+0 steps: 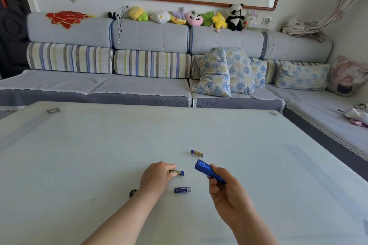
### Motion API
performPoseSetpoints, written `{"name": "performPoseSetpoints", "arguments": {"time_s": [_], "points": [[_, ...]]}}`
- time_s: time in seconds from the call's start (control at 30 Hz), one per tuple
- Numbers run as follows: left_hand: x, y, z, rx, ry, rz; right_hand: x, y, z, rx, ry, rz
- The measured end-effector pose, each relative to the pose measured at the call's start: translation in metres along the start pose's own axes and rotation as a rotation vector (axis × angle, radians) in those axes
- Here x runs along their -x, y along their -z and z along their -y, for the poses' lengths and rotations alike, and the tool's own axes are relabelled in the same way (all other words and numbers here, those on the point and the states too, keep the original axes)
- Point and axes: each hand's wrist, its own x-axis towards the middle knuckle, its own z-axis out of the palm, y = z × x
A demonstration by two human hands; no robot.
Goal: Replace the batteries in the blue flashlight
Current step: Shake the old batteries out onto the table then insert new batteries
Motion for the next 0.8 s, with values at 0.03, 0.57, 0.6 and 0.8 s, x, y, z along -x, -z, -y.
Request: {"name": "performPoseSetpoints", "arguments": {"time_s": [0.03,0.57,0.6,0.8], "points": [[0.000,0.000,0.000,0.003,-0.001,0.007,0.000,0.000,0.000,0.000,0.000,0.002],[0.036,0.001,-0.002,0.091,-0.200,-0.065,0.003,0.001,-0.005,-0.006,-0.019,0.013],[0.039,-0.002,0.001,0.080,-0.189,-0.040,0.003,0.002,-0.006,-0.006,-0.022,0.012],[0.045,-0.004,-0.001,0.035,-0.161,-0.003,0.004,0.004,-0.009,-0.006,-0.028,-0.002]]}}
